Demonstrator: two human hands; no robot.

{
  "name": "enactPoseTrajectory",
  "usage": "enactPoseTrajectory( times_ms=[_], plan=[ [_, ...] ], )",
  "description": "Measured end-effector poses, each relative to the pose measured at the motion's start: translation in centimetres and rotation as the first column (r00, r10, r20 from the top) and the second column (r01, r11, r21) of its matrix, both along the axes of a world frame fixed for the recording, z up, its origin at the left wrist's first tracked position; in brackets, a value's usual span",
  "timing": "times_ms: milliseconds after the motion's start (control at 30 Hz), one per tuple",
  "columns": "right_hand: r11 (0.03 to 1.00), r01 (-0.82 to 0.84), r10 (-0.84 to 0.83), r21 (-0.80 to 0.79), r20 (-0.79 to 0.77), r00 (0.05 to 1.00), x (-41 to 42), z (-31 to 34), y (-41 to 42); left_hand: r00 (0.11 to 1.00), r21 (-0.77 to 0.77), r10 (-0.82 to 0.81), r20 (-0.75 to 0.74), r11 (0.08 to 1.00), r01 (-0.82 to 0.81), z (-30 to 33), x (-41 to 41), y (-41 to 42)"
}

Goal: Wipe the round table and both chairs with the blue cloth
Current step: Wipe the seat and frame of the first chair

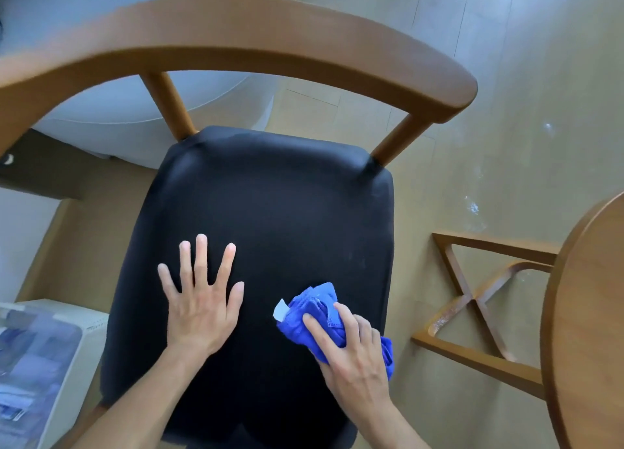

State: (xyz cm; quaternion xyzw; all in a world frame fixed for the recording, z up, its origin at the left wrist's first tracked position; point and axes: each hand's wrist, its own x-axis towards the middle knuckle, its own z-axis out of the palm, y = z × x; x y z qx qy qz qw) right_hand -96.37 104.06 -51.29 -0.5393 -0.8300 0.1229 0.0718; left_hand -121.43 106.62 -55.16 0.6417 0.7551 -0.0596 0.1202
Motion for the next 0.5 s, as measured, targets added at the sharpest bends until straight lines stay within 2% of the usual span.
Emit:
enactPoseTrajectory(
  times_ms=[133, 333, 500],
  plan=[
    [0.998, 0.046, -0.046, 0.05, -0.015, 0.999, -0.1, -0.6, 2.5, 1.0, 0.054, 0.0, 0.01, 0.999, -0.001, -0.9, -0.2, -0.1],
    [0.965, 0.237, -0.231, 0.114, -0.059, 0.971, -1.6, -0.3, 11.8, 1.0, 0.085, 0.001, 0.003, 0.996, -0.002, -1.3, -0.2, -0.1],
    [0.872, 0.483, -0.483, 0.074, -0.028, 0.875, -2.4, -0.9, 20.4, 1.0, 0.109, -0.006, -0.009, 0.994, 0.007, -1.6, -0.2, -0.1]
  ],
)
